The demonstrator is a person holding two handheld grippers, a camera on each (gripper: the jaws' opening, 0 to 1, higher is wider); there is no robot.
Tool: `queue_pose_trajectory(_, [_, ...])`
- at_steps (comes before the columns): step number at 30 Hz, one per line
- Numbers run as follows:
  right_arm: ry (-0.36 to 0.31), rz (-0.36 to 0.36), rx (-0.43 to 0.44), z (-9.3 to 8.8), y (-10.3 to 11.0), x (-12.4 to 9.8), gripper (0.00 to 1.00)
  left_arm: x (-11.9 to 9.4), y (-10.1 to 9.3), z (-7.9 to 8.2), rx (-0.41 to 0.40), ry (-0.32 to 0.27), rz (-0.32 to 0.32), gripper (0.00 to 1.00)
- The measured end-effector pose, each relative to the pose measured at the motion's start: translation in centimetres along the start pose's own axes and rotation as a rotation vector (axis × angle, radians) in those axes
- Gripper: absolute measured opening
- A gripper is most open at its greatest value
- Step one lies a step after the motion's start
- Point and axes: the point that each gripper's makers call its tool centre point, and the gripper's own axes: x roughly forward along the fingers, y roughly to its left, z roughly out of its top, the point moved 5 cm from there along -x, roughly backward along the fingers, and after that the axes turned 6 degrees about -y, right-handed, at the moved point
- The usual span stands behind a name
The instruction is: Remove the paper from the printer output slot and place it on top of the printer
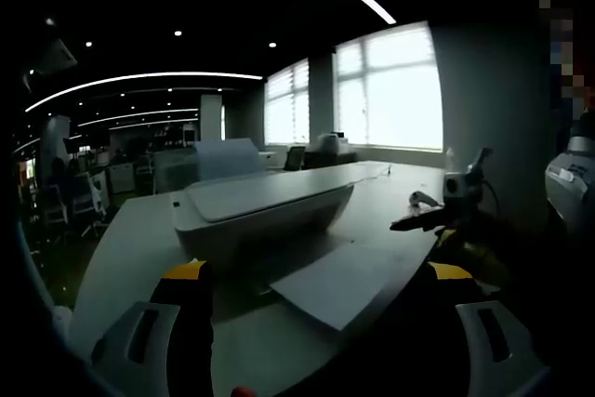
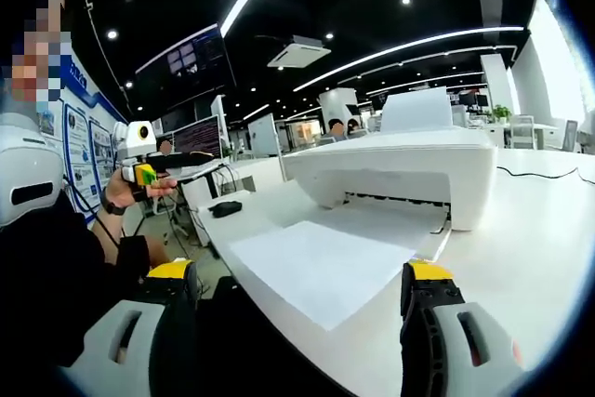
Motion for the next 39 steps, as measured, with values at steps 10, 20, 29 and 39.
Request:
queue_pose_trajectory(10, [-0.002,0.039,-0.022,-0.4,0.7,0.6,0.83,0.1,-0.1,-0.3,-0.004,0.004,-0.001,0.96])
queue_pose_trajectory(20, [0.010,0.067,-0.030,-1.1,1.1,1.1,0.80,0.0,-0.1,-0.5,-0.010,0.006,-0.003,0.96])
queue_pose_trajectory(29, [0.026,0.080,-0.028,-1.6,1.3,1.4,0.78,-0.1,0.0,-0.5,-0.011,0.005,0.000,0.96])
queue_pose_trajectory(39, [0.036,0.085,-0.026,-1.9,1.4,1.6,0.78,-0.2,0.1,-0.5,-0.010,0.006,-0.001,0.95])
